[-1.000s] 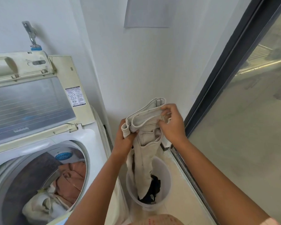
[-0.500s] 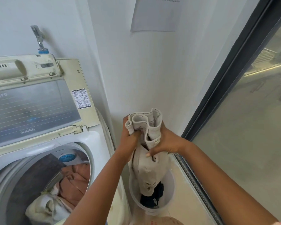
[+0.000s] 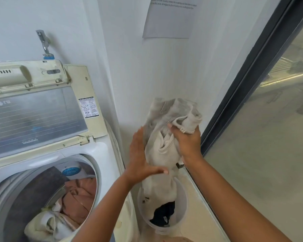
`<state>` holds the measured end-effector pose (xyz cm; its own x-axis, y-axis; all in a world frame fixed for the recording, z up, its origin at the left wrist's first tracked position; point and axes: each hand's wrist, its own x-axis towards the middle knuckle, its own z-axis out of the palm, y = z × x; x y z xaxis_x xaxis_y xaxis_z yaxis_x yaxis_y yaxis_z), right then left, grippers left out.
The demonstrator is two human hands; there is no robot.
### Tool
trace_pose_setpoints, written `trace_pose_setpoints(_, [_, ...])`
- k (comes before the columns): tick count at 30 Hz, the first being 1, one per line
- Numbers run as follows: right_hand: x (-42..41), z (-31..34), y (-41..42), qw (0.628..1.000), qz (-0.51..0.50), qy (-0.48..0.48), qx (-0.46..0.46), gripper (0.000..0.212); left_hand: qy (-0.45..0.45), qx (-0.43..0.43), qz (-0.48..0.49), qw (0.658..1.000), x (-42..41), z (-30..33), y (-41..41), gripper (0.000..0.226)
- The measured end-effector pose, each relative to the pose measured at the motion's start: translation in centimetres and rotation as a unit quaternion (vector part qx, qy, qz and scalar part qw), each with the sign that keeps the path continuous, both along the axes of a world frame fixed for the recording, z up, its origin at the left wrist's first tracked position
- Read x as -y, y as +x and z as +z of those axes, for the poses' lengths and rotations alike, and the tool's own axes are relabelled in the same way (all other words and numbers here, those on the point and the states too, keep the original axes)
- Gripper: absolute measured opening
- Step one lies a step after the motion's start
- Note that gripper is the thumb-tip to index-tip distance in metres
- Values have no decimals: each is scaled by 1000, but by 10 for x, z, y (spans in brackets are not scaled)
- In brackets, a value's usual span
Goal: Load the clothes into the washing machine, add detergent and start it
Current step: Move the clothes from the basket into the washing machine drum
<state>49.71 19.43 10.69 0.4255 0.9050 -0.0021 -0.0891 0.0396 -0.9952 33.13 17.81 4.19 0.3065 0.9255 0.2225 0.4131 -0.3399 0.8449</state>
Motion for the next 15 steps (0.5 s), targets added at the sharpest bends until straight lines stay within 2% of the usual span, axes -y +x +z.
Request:
trace_pose_setpoints(3, [-2,17,1,977,9,5,-213,46,-9,-83,47,995,28,-35,8,146])
trace_pose_setpoints(5, [2,23,1,952,63,-14,-299,35,-6,-125,100,987,29,-42,15,142])
trace_pose_setpoints(6, [6,23,1,942,85,-27,-324,29,-14,-116,120,986,24,-37,17,140])
trace_pose_setpoints(8, [13,17,2,929,90,-48,-356,31,-63,-34,133,989,11,-22,19,130])
trace_pose_setpoints(10, [20,6,3,922,81,-75,-371,40,-101,61,126,985,6,-12,18,98])
trace_pose_setpoints(12, [27,-9,9,926,83,-128,-344,53,-80,101,174,976,6,-6,17,46])
trace_pose_setpoints(13, [30,-16,12,932,93,-168,-309,58,-68,118,208,969,5,-3,17,31])
trace_pose_setpoints(15, [38,-26,19,929,102,-280,-221,64,-54,158,251,954,0,5,14,22])
